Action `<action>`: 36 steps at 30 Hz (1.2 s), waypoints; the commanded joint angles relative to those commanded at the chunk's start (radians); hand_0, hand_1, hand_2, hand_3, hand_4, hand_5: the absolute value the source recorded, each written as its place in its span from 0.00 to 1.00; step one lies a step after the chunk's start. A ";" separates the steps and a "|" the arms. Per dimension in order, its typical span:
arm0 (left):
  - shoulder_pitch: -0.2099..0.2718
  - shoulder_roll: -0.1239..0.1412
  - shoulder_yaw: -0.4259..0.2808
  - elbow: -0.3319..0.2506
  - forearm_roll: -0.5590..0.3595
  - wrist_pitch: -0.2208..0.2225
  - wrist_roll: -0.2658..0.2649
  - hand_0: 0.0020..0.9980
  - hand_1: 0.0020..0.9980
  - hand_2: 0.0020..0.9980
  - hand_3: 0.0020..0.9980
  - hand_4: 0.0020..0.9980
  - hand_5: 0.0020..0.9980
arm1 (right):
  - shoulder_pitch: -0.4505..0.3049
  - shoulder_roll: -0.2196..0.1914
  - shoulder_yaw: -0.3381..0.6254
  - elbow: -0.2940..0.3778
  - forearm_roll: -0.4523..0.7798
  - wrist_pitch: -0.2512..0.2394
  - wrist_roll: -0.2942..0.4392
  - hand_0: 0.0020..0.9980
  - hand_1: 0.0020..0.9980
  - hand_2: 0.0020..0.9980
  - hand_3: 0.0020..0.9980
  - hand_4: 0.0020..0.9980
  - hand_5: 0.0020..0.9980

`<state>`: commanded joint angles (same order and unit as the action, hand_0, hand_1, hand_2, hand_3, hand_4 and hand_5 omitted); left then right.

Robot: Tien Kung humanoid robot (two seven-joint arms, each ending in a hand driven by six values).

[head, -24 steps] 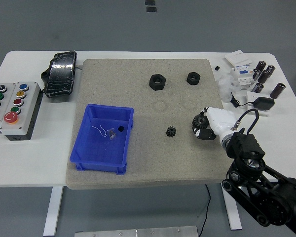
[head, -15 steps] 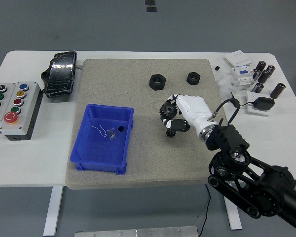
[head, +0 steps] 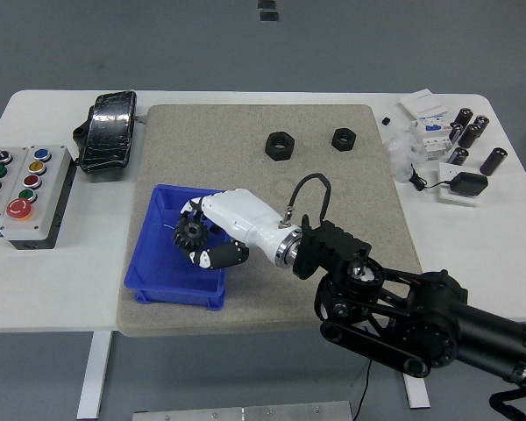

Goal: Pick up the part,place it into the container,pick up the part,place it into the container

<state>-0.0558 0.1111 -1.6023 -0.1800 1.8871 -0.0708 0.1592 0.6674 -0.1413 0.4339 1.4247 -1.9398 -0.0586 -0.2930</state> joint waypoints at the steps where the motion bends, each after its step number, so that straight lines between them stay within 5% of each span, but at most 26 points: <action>1: 0.000 0.000 0.001 0.000 -0.001 0.000 0.000 0.66 0.57 0.58 0.63 0.70 0.40 | 0.003 0.001 0.002 -0.003 -0.020 0.019 -0.012 0.64 0.67 0.63 0.50 0.35 0.00; 2: -0.001 0.000 0.001 0.000 -0.001 0.000 0.000 0.66 0.57 0.58 0.63 0.71 0.40 | 0.005 0.001 0.005 -0.004 -0.037 0.031 -0.021 0.62 0.69 0.66 0.62 0.62 0.04; 7: -0.001 -0.001 -0.001 0.000 0.003 -0.001 0.002 0.66 0.57 0.58 0.63 0.71 0.40 | 0.017 -0.002 0.010 -0.007 -0.089 0.051 -0.041 0.62 0.69 0.66 0.62 0.62 0.04; 8: -0.001 -0.001 -0.001 0.000 0.003 -0.001 0.002 0.66 0.57 0.58 0.63 0.71 0.40 | 0.019 -0.002 0.009 -0.007 -0.095 0.051 -0.042 0.67 0.72 0.71 0.68 0.52 0.17; 13: -0.003 -0.001 0.002 0.000 0.000 -0.001 0.001 0.66 0.57 0.58 0.63 0.71 0.40 | 0.022 0.004 0.001 -0.013 -0.146 0.060 -0.051 0.67 0.72 0.71 0.68 0.52 0.17; 14: -0.003 0.000 0.002 0.000 0.000 -0.001 0.001 0.66 0.57 0.58 0.63 0.71 0.40 | 0.023 0.004 -0.001 -0.014 -0.150 0.062 -0.053 0.76 0.83 0.84 0.83 0.76 0.28; 22: 0.000 0.000 -0.018 0.000 0.021 -0.002 0.005 0.66 0.57 0.58 0.63 0.71 0.40 | 0.014 0.014 0.003 -0.012 -0.142 0.050 -0.053 0.78 0.85 0.87 0.88 0.79 0.28; 31: 0.000 0.001 -0.023 0.000 0.024 -0.003 0.004 0.66 0.57 0.58 0.63 0.71 0.40 | -0.043 -0.004 0.116 0.020 -0.073 -0.024 -0.031 0.76 0.85 0.86 0.87 0.82 0.29; 32: 0.001 0.000 -0.023 0.000 0.024 -0.003 0.004 0.66 0.57 0.58 0.63 0.71 0.40 | -0.056 -0.012 0.139 0.022 -0.088 -0.030 -0.042 0.68 0.78 0.82 0.83 0.81 0.28; 36: 0.003 -0.001 -0.028 0.000 0.026 -0.001 0.005 0.66 0.57 0.58 0.63 0.71 0.40 | -0.102 -0.053 0.221 0.005 -0.158 0.012 -0.118 0.68 0.78 0.82 0.83 0.81 0.28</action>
<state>-0.0529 0.1102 -1.6305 -0.1800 1.9129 -0.0722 0.1642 0.5654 -0.1945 0.6548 1.4297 -2.0974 -0.0461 -0.4108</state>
